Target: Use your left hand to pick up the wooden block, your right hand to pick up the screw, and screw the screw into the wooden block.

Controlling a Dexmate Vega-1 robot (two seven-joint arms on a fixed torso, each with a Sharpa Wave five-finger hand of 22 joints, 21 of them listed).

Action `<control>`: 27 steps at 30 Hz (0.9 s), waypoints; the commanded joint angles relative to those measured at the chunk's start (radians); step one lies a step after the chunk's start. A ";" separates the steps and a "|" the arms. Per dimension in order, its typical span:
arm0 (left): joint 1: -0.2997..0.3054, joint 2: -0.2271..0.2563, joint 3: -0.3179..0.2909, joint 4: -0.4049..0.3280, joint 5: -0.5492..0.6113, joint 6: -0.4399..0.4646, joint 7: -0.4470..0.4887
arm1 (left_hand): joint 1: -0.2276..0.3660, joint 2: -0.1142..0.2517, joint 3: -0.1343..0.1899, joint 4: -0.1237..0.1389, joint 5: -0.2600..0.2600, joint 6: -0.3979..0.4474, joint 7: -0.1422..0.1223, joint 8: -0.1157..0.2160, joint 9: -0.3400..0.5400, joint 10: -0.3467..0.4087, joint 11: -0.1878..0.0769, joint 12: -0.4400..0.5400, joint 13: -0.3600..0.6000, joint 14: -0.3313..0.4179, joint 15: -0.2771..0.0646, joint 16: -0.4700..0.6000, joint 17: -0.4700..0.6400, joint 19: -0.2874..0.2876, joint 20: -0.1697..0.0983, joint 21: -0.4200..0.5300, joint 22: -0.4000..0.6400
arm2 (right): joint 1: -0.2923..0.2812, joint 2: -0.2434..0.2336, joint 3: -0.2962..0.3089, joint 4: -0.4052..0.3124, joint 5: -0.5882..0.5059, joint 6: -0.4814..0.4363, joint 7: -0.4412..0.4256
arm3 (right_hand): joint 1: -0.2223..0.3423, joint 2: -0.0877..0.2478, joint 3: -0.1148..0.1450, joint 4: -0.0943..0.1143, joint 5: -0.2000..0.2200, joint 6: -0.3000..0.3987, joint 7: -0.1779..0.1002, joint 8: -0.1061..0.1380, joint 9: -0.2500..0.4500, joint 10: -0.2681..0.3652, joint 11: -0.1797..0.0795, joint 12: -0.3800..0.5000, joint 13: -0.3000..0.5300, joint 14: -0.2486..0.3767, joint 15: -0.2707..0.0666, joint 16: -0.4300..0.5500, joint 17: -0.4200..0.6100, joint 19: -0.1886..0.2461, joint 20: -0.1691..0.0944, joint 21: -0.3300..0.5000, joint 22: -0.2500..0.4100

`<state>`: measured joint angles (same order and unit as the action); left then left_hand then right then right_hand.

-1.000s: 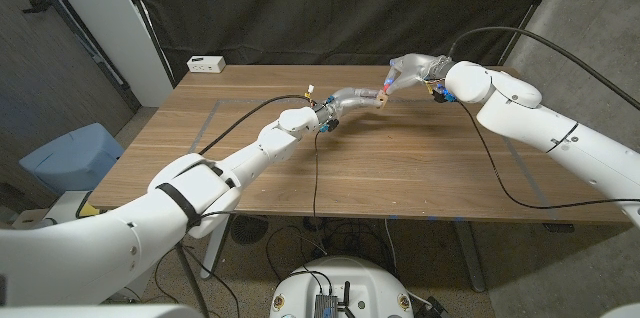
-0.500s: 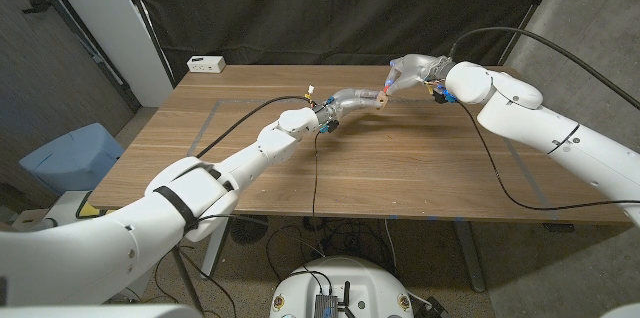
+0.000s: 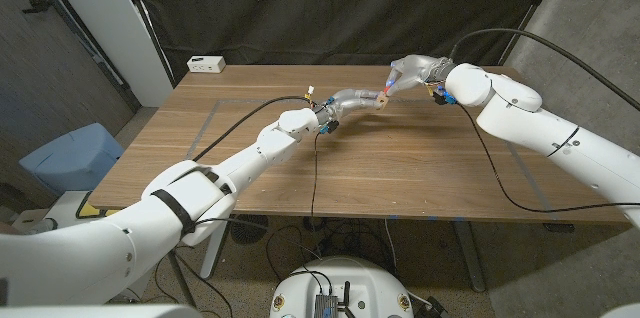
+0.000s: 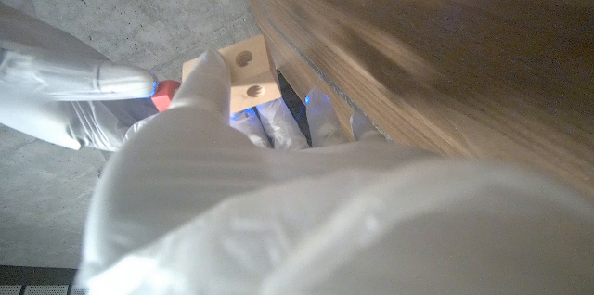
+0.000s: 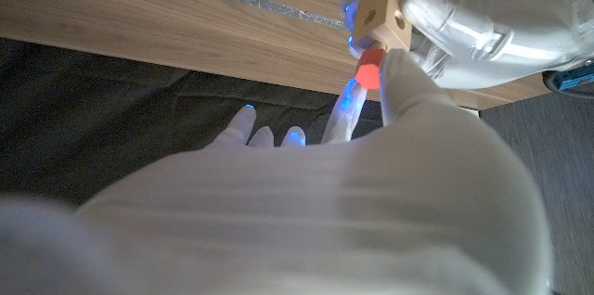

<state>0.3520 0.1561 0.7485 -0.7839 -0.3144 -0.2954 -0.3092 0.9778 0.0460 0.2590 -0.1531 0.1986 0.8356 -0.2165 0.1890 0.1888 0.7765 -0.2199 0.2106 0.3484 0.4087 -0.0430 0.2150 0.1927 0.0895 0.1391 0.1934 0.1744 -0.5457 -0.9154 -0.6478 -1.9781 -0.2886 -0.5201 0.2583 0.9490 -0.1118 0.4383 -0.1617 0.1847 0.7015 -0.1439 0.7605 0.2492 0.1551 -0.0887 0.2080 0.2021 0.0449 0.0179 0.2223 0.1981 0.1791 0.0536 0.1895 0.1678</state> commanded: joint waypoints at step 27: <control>0.025 0.021 0.002 -0.057 -0.003 0.029 0.014 | 0.006 0.011 0.003 0.002 0.000 0.010 0.006 0.010 0.001 -0.002 0.000 0.005 0.000 0.005 -0.066 0.003 0.003 0.002 -0.001 0.004 0.003 | -0.002 0.024 -0.028 0.001 -0.056 -0.026 -0.022 | -0.105 -0.001 -0.036 0.045 -0.010 0.076 0.016 0.061 0.032 0.080 0.008 0.017 0.001 0.044 -0.014 0.014 0.009 0.023 -0.005 0.006 0.003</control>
<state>0.3746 0.1759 0.7503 -0.8377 -0.3155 -0.2671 -0.2959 0.9833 0.0515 0.2586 -0.1536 0.1986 0.8381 -0.2104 0.1918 0.1879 0.7765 -0.2199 0.2106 0.3484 0.4087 -0.0430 0.2150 0.1927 0.0895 0.1391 0.1934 0.1744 -0.5535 -0.9047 -0.6639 -1.9891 -0.3270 -0.5379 0.2423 0.8582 -0.1131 0.4009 -0.1247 0.1771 0.7650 -0.1303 0.8106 0.2771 0.2219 -0.0799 0.2155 0.1999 0.0788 0.0054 0.2262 0.2025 0.1896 0.0500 0.1895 0.1678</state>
